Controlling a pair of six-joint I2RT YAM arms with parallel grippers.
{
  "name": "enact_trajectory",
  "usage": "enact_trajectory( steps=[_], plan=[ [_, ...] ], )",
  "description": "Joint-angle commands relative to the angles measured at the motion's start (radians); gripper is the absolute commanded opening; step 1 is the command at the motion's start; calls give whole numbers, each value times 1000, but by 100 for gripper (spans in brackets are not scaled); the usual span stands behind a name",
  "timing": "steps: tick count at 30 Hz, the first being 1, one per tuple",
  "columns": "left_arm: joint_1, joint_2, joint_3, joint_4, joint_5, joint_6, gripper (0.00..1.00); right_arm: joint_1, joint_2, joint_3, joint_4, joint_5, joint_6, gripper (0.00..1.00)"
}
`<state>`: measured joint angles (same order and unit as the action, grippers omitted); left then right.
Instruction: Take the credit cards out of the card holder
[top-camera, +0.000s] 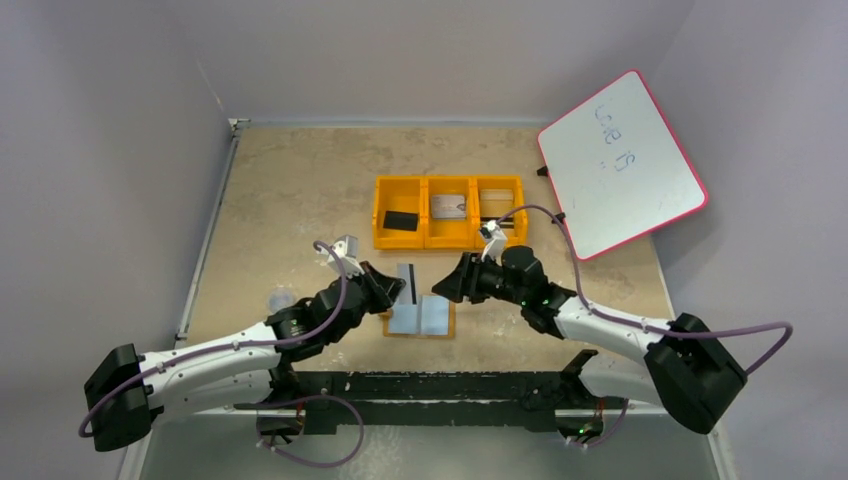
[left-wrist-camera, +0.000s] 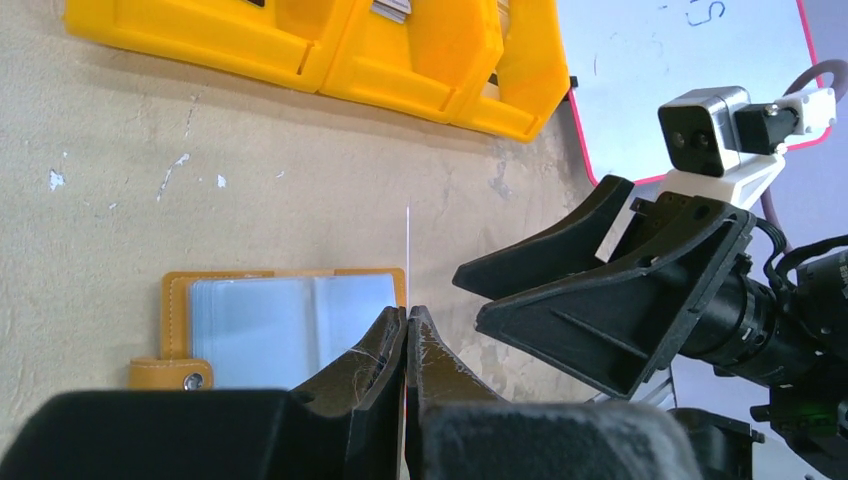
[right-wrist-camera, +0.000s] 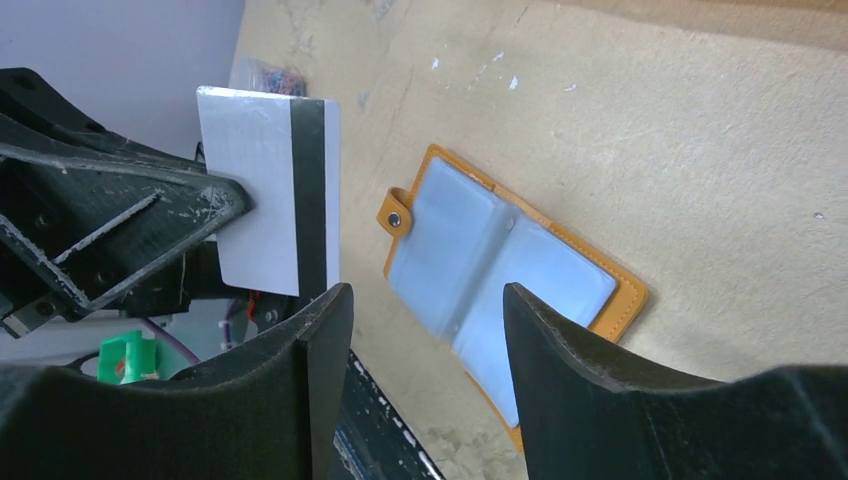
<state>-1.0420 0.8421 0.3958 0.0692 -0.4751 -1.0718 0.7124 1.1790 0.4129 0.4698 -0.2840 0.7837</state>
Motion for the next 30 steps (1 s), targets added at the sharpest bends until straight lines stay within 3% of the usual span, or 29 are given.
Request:
enact_trajectory(
  steps=[1, 10, 15, 20, 23, 30],
  plan=[
    [-1, -22, 3, 68, -11, 43, 0, -2, -84, -35, 128, 74, 3, 60],
    [-1, -88, -21, 122, -86, 98, 0, -1, -275, -89, 212, 165, -150, 63],
    [-1, -114, -48, 190, -52, 130, 0, -1, -357, -144, 290, 210, -129, 68],
    [-1, -144, -120, 321, 11, 109, 0, -2, -375, -93, 103, 252, -47, 74],
    [-1, -147, -140, 355, 36, 105, 0, -1, -357, -105, 162, 179, -41, 79],
    [-1, -146, -153, 418, 60, 113, 0, -18, -188, -81, 422, -126, -1, 75]
  ],
)
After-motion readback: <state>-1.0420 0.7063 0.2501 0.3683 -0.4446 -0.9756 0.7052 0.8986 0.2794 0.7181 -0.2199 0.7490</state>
